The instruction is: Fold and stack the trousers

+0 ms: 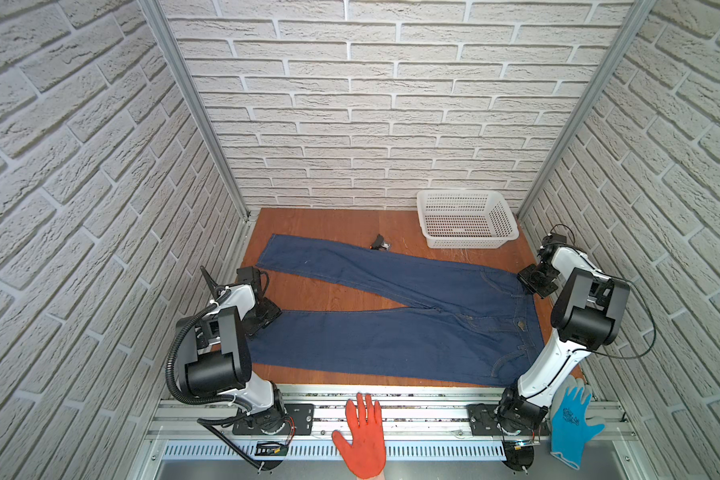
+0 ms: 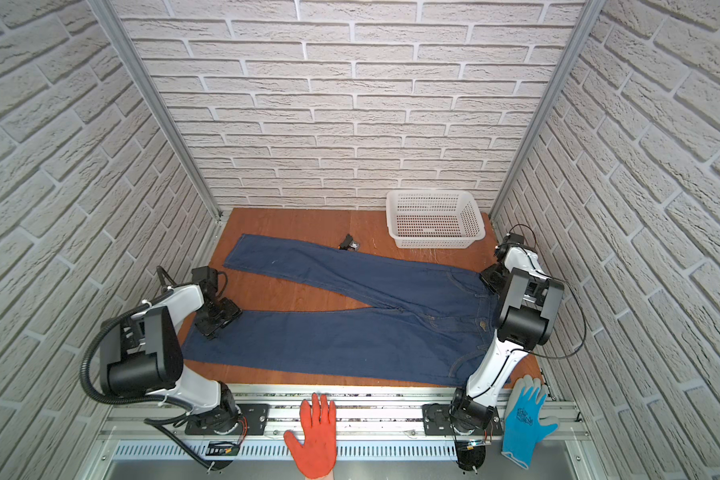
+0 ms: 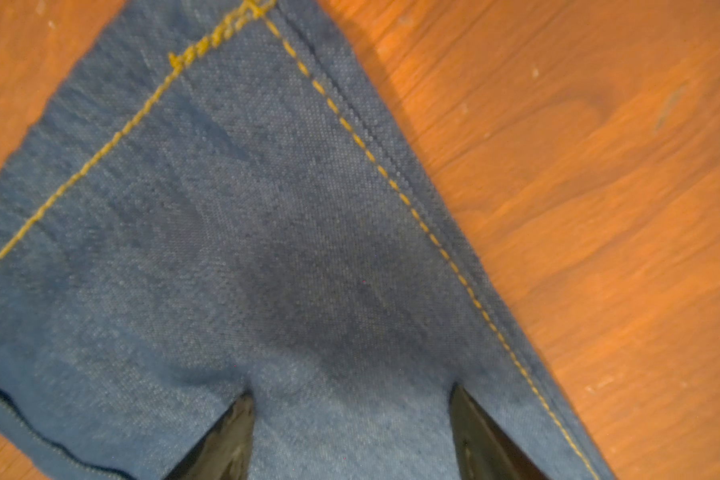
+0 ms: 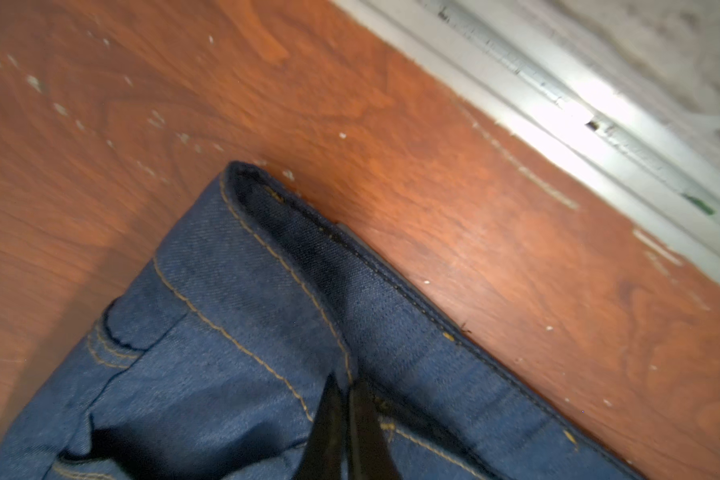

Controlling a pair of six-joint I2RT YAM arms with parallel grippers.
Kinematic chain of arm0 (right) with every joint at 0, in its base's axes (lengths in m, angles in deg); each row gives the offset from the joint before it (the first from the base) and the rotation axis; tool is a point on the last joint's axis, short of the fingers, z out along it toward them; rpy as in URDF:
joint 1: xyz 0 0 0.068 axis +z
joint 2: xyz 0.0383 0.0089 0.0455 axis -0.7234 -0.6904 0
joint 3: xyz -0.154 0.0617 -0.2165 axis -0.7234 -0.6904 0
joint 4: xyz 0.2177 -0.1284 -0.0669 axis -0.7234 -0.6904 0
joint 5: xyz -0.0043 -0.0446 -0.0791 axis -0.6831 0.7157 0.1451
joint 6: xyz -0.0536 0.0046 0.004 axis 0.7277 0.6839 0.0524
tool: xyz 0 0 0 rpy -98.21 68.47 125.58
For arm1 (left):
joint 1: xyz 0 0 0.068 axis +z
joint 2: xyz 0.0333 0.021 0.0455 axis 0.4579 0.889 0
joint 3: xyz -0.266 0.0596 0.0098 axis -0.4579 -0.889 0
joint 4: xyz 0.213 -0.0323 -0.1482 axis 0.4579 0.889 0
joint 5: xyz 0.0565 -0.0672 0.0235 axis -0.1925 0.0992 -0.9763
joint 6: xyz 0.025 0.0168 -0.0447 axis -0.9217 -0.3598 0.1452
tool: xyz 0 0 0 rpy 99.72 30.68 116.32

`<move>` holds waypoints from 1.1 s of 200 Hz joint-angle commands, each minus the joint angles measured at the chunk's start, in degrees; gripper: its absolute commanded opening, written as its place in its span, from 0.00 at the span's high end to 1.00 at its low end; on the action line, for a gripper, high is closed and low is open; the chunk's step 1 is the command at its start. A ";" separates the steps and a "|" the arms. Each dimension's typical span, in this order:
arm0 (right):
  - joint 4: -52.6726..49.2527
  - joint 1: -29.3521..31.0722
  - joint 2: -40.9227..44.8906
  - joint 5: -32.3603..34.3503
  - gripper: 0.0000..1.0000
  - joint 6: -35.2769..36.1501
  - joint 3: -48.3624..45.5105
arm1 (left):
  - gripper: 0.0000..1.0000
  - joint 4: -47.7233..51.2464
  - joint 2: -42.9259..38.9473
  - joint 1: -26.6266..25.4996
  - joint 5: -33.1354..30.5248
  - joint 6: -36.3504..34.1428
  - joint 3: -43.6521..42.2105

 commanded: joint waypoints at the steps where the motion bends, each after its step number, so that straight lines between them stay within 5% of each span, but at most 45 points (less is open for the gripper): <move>1: -2.06 -0.45 1.83 6.39 0.95 0.14 3.19 | 0.27 0.59 3.01 0.61 -0.21 -0.78 -1.22; 66: -3.17 -0.43 -4.48 8.09 0.92 0.13 7.92 | 0.27 0.95 4.57 0.72 -1.73 -1.10 -0.44; 106: -3.96 -0.22 -3.07 6.50 0.60 0.58 6.61 | 0.26 0.90 4.77 0.36 -0.68 -1.24 0.19; 155: -7.38 0.37 7.65 5.65 0.46 0.83 2.11 | 0.23 3.38 1.51 -1.56 1.01 -1.50 3.32; 220: -7.02 3.88 23.50 -1.47 0.48 -1.05 -15.68 | 0.21 6.33 -5.24 -4.06 3.66 -2.03 7.77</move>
